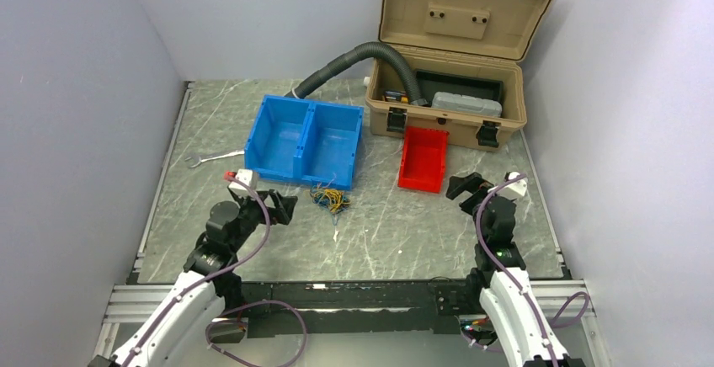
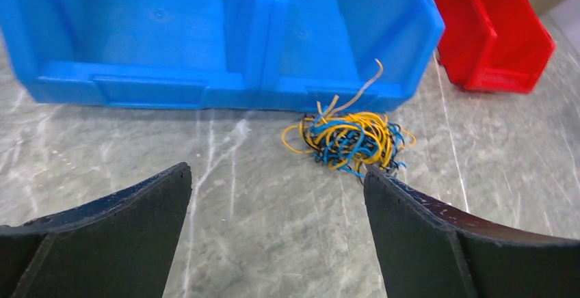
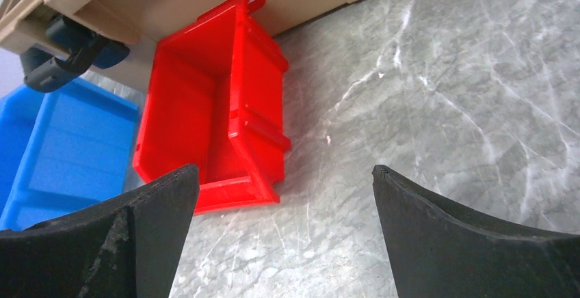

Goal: Untangle the cables

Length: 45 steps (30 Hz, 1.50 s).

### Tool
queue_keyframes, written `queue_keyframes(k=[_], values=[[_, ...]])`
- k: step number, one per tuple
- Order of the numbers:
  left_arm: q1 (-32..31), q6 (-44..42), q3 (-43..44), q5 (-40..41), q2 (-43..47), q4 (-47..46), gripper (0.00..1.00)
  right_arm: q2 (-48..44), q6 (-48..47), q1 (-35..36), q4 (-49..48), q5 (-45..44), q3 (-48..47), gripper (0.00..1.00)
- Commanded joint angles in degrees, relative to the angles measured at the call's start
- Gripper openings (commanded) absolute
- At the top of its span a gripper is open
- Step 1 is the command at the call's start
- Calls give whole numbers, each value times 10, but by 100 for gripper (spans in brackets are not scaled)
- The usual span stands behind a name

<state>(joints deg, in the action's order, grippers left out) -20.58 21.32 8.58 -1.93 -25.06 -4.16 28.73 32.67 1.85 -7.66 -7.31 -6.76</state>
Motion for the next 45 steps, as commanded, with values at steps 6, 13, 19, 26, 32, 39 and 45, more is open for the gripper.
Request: queue_keyframes(k=[6, 13, 19, 26, 32, 39, 45], values=[[-40, 56, 54, -99, -137, -30, 94, 49, -40, 1, -51, 100, -22, 100], [-64, 190, 78, -77, -212, -58, 91, 37, -41, 1, -45, 97, -22, 98], [-77, 216, 122, -93, -332, -91, 83, -1, -42, 1, -35, 98, -13, 97], [-89, 225, 139, -58, -401, -99, 58, 0, -41, 1, -41, 102, -11, 96], [-94, 212, 163, -48, -460, -115, 59, 3, -42, 1, -44, 105, -11, 96], [-96, 198, 188, -62, -524, -147, 55, 7, -44, 2, -52, 111, -9, 95], [-101, 156, 189, -96, -519, -160, 8, 27, -50, 2, -63, 128, -12, 94]])
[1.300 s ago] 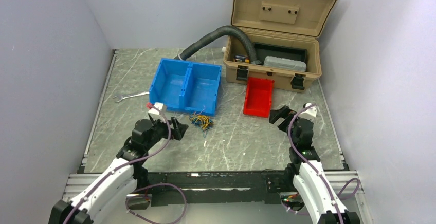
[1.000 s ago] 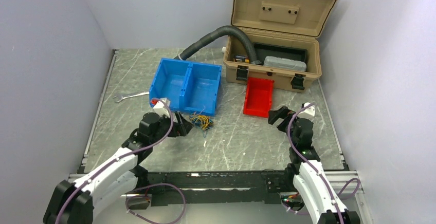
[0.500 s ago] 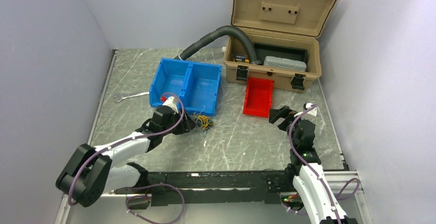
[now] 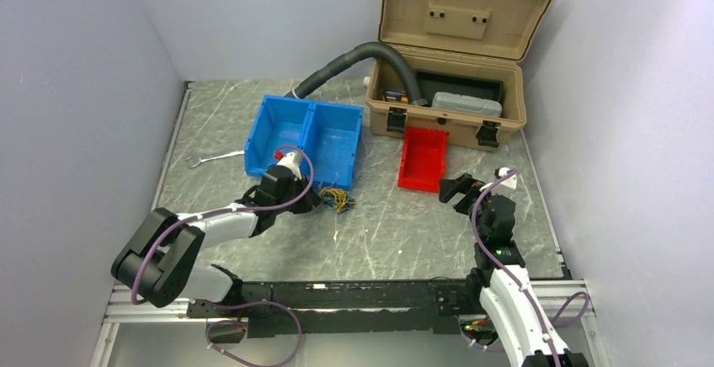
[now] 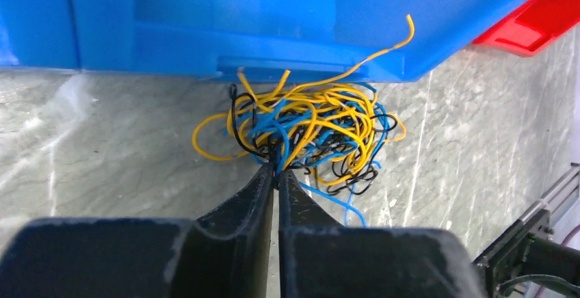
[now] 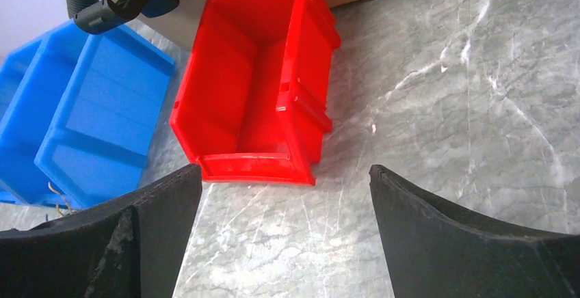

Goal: Untangle the cables

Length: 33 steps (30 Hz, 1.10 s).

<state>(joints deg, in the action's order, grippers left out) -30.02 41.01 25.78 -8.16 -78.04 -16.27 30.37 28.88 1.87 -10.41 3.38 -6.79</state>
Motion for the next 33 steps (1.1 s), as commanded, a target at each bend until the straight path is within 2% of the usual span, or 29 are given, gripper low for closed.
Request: queue_keyframes(k=[1, 4, 7, 11, 14, 17, 23, 25, 29, 33], values=[[-9, -57, 19, -47, 18, -36, 0, 14, -13, 2, -39, 28, -13, 94], [-19, -112, 33, -97, 33, -6, 0, 25, -27, 8, -54, 56, -15, 96], [-26, -161, 54, -145, 52, 45, 0, 36, -42, 40, -55, 39, -22, 98], [-45, -218, 79, -157, 86, 98, 0, 52, -73, 133, -44, -31, -44, 99], [-56, -249, 93, -148, 95, 105, 0, 89, -91, 202, -25, -94, -74, 99], [-67, -270, 118, -153, 79, 112, 0, 129, -103, 250, -16, -109, -104, 100], [-77, -321, 145, -126, 34, 97, 0, 168, -118, 262, -101, 17, -86, 96], [-77, -331, 149, -140, 12, 94, 0, 176, -134, 262, -120, 61, -83, 88], [-78, -326, 120, -185, 4, 36, 0, 209, -155, 263, -135, 127, -93, 85], [-81, -323, 94, -224, 37, -14, 0, 257, -181, 266, -137, 192, -118, 83]])
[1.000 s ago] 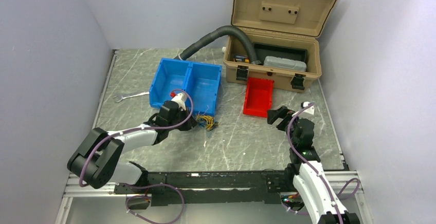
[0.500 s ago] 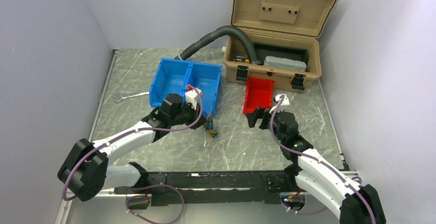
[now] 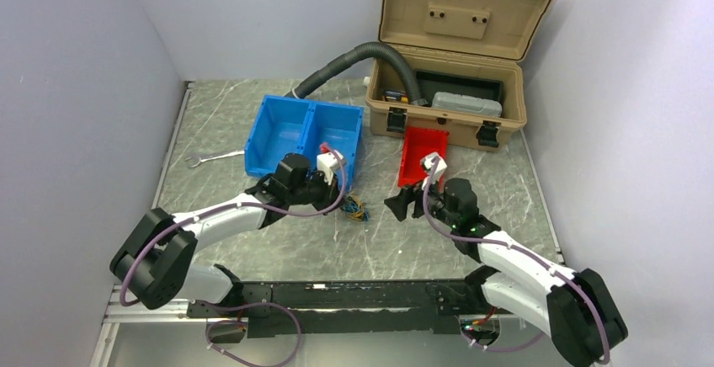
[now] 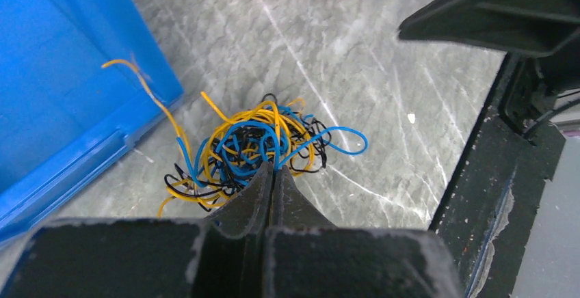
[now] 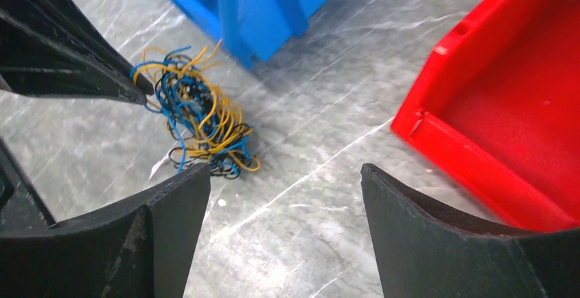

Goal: Untangle the cables

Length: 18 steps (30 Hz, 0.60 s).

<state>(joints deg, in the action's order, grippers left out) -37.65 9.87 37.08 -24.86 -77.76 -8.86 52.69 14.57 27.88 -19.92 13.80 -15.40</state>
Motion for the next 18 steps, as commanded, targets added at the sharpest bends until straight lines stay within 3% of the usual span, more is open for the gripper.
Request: queue_keyframes(k=[1, 3, 6, 10, 14, 18], values=[[-7, -10, -30, -60, 42, -99, 0, 50, -41, 8, -43, 93, -37, 84], [-8, -12, -31, -45, 47, -86, 0, 72, -42, 11, -39, 88, -49, 85], [-8, -11, -23, 26, 47, -39, 10, 108, -50, 20, -34, 97, -65, 84], [-9, 23, -50, 103, 68, -14, 55, 129, -53, 30, -36, 95, -72, 84], [-9, 68, -57, 146, 89, 30, 89, 135, -52, 34, -43, 106, -73, 84], [-8, 120, -47, 175, 60, 54, 93, 156, -56, 41, -35, 117, -85, 82]])
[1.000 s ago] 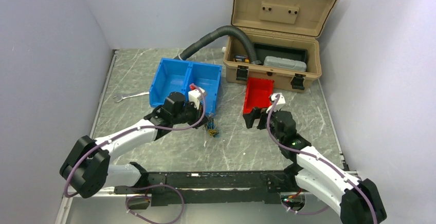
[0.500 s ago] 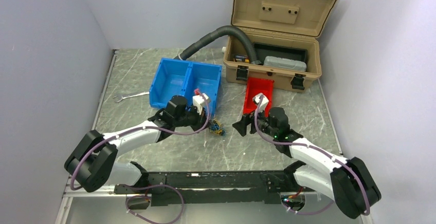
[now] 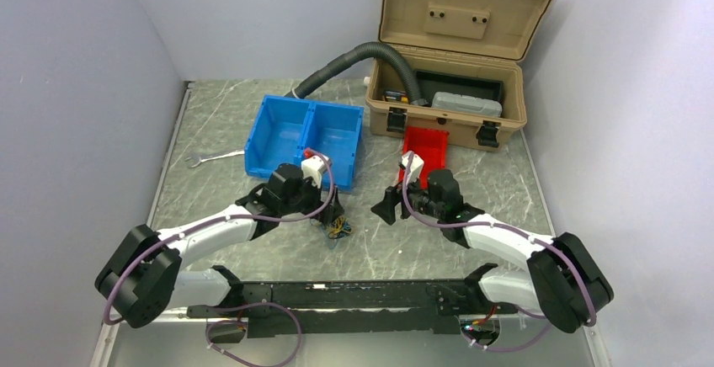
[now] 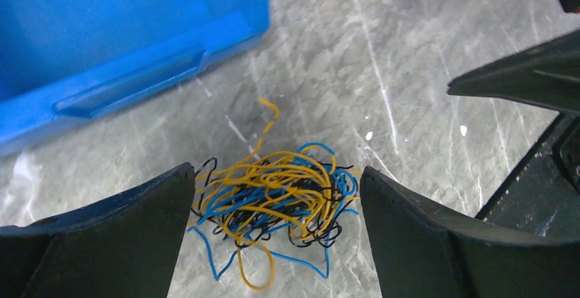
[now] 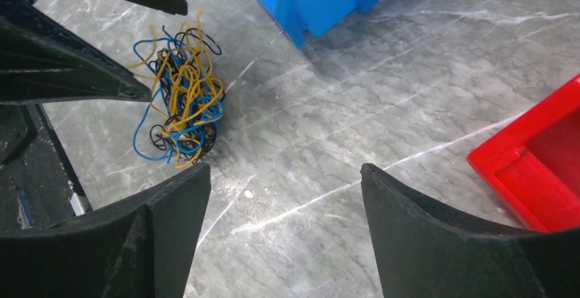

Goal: Untangle the cables

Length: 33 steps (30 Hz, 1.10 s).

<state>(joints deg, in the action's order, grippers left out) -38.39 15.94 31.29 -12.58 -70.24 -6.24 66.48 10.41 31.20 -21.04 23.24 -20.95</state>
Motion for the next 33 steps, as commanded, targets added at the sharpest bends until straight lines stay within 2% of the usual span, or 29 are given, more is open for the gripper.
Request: queue_keyframes(k=[1, 6, 11, 13, 14, 16, 18, 24, 30, 31, 33], values=[[-1, 74, 17, 58, -32, 31, 92, 22, -16, 9, -21, 21, -32, 82], [1, 136, 41, 61, -94, 35, 89, 19, -20, 15, -22, 12, -28, 81], [0, 155, 11, 80, -75, 31, 87, 14, -22, 19, -18, 4, -28, 81], [0, 151, -3, 69, -60, 26, 78, 13, -23, 20, -17, 3, -28, 81], [0, 147, -7, 59, -53, 22, 69, 13, -24, 21, -17, 2, -29, 81], [0, 140, -14, 28, -45, 10, 37, 12, -24, 21, -17, 1, -28, 81], [0, 138, -13, -5, -49, 0, 1, 11, -24, 22, -16, 0, -27, 82], [0, 207, -3, -11, -60, -45, 0, -6, -22, 24, -17, -8, -19, 82], [1, 288, -19, 13, -67, -159, 0, -32, -17, 24, -20, -14, -4, 83], [1, 280, -17, 4, -69, -174, 3, -36, -16, 24, -19, -15, -2, 83], [1, 238, 11, -4, -66, -135, 33, -40, -16, 25, -20, -18, 1, 83]])
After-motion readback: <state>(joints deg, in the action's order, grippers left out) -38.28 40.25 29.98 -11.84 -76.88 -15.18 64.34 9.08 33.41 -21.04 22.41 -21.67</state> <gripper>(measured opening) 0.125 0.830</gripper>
